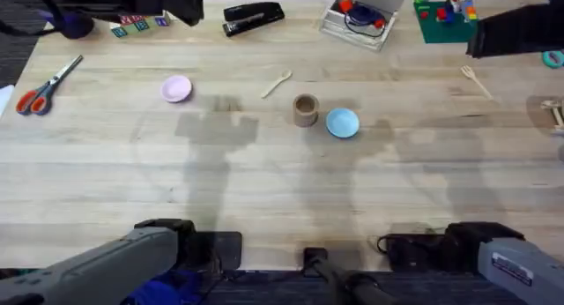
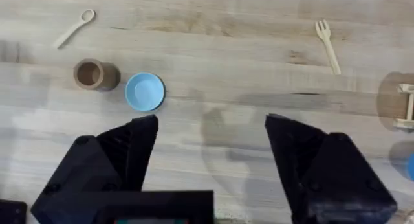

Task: Pick up a utensil and set it on the pink plate, then put the other utensil in the container.

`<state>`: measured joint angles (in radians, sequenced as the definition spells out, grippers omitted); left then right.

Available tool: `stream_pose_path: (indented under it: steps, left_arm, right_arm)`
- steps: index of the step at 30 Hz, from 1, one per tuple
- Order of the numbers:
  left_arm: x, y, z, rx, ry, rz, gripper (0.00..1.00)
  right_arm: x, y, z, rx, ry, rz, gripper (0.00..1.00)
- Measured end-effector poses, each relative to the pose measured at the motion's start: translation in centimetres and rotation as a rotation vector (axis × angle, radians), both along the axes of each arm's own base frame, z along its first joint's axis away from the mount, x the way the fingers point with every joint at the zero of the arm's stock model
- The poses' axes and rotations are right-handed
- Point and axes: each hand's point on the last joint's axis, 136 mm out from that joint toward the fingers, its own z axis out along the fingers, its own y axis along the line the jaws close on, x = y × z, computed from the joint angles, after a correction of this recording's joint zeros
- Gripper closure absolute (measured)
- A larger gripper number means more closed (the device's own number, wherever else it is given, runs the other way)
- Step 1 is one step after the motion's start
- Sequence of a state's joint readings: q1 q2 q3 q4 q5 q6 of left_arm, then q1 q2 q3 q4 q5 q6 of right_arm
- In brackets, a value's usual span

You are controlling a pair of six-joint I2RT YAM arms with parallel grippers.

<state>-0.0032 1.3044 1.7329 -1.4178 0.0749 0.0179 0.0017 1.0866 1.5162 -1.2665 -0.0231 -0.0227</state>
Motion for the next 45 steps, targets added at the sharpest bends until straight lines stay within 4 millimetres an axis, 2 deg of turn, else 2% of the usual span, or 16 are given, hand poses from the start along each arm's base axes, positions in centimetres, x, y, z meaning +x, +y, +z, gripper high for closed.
stream_pose_path:
  steps: [5,8,9,11,19,26,36,45]
  left_arm:
    - [0.8,-0.7,-1.1,0.055,0.032,-0.121,0.006]
    - [1.7,-1.5,-2.5,0.091,0.074,-0.211,0.006]
    - [3.2,-3.3,-5.3,0.13,0.156,-0.343,0.006]
    - [4.3,-4.5,-6.8,0.142,0.188,-0.401,0.006]
    - [8.2,-8.6,-12.2,0.178,0.247,-0.56,0.006]
    - [10.2,-10.6,-15.8,0.165,0.275,-0.631,0.007]
    - [10.9,-11.7,-20.4,0.16,0.362,-0.699,0.007]
    - [10.1,-14.7,-23.9,0.171,0.431,-0.775,0.008]
  right_arm:
    - [0.0,0.0,0.0,0.0,0.0,0.0,0.005]
    - [0.0,0.0,0.0,0.0,0.0,0.0,0.005]
    - [0.0,0.0,0.0,0.0,0.0,0.0,0.005]
    - [0.0,0.0,0.0,0.0,0.0,0.0,0.006]
    - [0.0,0.0,0.0,0.0,0.0,0.0,0.006]
    - [0.0,0.0,0.0,0.0,0.0,0.0,0.005]
    - [0.0,0.0,0.0,0.0,0.0,0.0,0.006]
    - [0.0,0.0,0.0,0.0,0.0,0.0,0.006]
